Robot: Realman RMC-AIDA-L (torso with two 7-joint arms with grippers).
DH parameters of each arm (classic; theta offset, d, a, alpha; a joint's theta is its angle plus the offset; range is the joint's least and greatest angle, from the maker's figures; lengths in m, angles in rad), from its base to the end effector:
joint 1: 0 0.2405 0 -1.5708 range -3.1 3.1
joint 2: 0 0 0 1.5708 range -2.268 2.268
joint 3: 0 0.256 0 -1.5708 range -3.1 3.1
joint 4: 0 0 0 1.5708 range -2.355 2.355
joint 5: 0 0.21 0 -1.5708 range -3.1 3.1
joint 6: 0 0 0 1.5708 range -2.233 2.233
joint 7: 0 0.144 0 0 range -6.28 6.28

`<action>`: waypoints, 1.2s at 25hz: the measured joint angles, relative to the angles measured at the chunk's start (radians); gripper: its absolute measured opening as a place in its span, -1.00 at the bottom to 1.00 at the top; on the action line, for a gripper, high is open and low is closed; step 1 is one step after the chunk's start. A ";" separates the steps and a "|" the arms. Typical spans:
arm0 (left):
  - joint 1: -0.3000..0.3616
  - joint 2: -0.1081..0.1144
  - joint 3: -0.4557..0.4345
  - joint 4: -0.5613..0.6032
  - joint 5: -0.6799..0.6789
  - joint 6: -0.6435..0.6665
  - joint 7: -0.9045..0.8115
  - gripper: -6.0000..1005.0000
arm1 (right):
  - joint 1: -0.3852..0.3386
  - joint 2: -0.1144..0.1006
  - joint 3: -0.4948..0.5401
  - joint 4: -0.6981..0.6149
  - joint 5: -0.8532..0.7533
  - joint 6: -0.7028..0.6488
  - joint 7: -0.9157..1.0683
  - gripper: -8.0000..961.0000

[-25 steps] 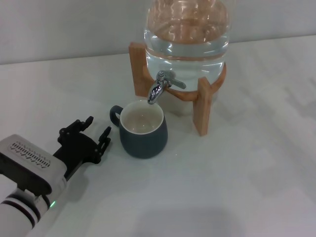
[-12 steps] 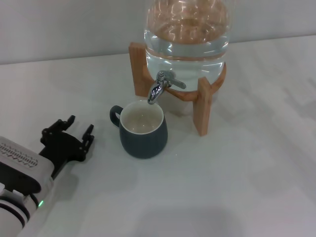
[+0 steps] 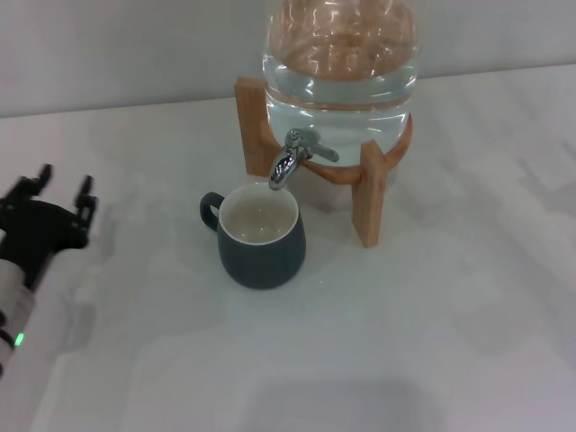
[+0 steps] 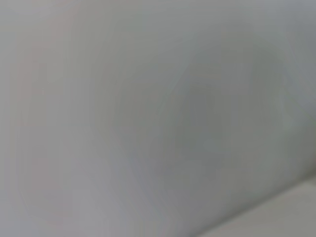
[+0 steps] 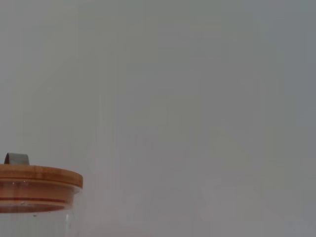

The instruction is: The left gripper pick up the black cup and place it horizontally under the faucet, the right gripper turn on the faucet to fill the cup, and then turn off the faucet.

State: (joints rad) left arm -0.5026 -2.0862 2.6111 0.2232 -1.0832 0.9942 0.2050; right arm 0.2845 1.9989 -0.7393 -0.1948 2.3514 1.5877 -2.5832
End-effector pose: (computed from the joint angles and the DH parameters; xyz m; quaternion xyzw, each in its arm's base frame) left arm -0.3058 0.3418 -0.0606 -0.7858 -0.1347 -0.1737 0.5781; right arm 0.3502 0.2792 0.0890 -0.6593 0.1428 0.4323 0.5984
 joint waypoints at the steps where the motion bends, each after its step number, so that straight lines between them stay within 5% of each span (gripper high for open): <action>1: 0.004 0.000 -0.023 -0.005 0.000 0.016 0.000 0.08 | 0.001 0.000 0.000 0.000 0.000 -0.002 0.000 0.71; 9: 0.043 -0.001 -0.209 -0.007 -0.004 0.073 -0.002 0.10 | 0.003 0.002 0.000 0.000 -0.008 -0.015 0.000 0.71; 15: 0.053 0.001 -0.217 -0.005 -0.003 0.077 -0.003 0.55 | 0.004 0.005 -0.056 0.009 -0.025 0.024 0.011 0.71; 30: 0.092 0.000 -0.205 -0.008 0.023 0.091 0.001 0.78 | 0.059 0.014 -0.401 0.011 -0.021 0.080 0.109 0.71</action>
State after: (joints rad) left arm -0.4105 -2.0858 2.4061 0.2149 -1.0606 1.0847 0.2056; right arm 0.3435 2.0130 -1.1399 -0.1837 2.3300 1.6675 -2.4746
